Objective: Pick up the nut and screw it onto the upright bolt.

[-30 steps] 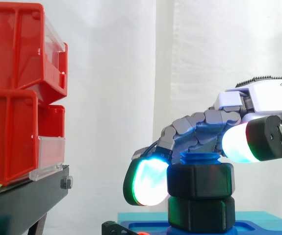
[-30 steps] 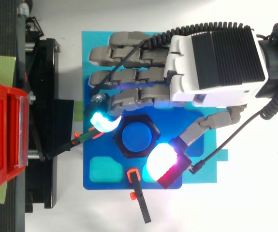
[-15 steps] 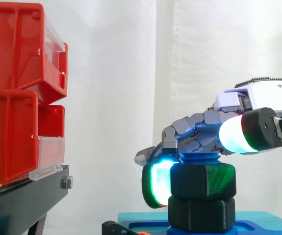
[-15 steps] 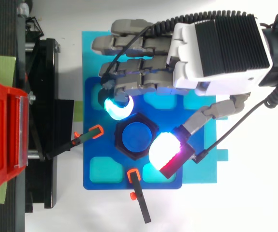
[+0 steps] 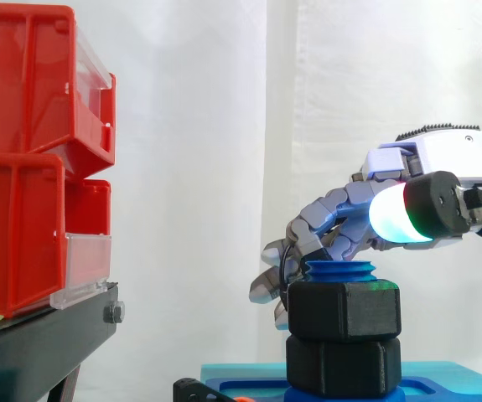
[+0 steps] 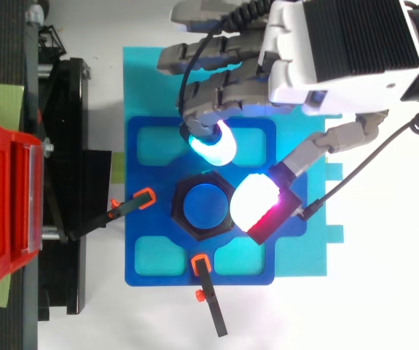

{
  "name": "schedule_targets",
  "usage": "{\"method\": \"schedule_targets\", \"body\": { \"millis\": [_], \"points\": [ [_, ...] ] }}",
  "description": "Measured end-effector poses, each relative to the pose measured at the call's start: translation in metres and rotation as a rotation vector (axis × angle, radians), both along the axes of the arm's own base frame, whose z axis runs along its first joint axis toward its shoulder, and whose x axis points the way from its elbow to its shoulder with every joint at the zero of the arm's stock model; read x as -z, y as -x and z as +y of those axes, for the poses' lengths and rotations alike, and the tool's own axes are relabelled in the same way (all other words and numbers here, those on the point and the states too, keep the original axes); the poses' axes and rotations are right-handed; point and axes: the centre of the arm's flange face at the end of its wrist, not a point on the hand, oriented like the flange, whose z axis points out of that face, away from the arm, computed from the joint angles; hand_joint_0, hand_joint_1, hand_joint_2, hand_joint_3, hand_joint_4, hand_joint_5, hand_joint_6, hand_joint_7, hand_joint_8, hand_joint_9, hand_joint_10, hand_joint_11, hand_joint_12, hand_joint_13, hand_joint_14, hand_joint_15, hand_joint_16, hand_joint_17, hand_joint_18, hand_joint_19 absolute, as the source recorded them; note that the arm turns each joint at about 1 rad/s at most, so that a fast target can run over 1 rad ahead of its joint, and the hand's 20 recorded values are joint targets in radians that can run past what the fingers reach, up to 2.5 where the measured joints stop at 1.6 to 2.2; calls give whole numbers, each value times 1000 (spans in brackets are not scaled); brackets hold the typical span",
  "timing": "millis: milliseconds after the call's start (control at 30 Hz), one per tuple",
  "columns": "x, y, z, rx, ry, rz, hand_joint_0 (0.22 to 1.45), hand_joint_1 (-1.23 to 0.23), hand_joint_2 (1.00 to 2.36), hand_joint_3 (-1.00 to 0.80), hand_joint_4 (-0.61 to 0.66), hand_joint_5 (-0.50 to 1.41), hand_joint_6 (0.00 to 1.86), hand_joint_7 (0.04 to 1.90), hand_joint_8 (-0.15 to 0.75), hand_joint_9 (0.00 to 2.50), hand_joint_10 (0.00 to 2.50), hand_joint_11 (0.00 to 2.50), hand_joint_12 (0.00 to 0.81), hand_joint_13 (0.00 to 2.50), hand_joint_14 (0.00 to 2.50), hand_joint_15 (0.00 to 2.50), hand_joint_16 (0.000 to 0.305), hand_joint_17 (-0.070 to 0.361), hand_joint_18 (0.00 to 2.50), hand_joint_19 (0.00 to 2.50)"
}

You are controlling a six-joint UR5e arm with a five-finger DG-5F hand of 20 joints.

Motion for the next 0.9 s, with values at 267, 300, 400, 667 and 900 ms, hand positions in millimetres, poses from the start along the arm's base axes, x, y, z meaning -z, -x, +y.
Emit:
{"method": "schedule_targets", "body": {
  "millis": [267,300,400,667,900],
  "points": [
    [-18,-6,-2,-13,10,-24,431,-233,1000,-500,124,64,504,1317,221,1143,0,0,329,575,0,0,37,84,236,43],
    [-22,-7,-2,-15,11,-28,430,-232,1000,-500,122,64,504,1309,225,1144,0,0,331,567,0,0,38,85,231,44],
    [-39,-11,-4,-20,16,-38,427,-222,1000,-500,149,34,504,1199,233,1130,0,0,336,526,0,0,39,87,180,43],
    [-73,-19,-9,-16,21,-63,422,-211,1000,-500,201,-46,504,906,245,1016,0,0,352,458,0,0,42,94,94,58],
    [-58,-20,3,-6,13,-72,418,-215,1000,-500,155,-115,502,692,242,902,0,0,361,385,0,0,45,100,24,40]
  ]
}}
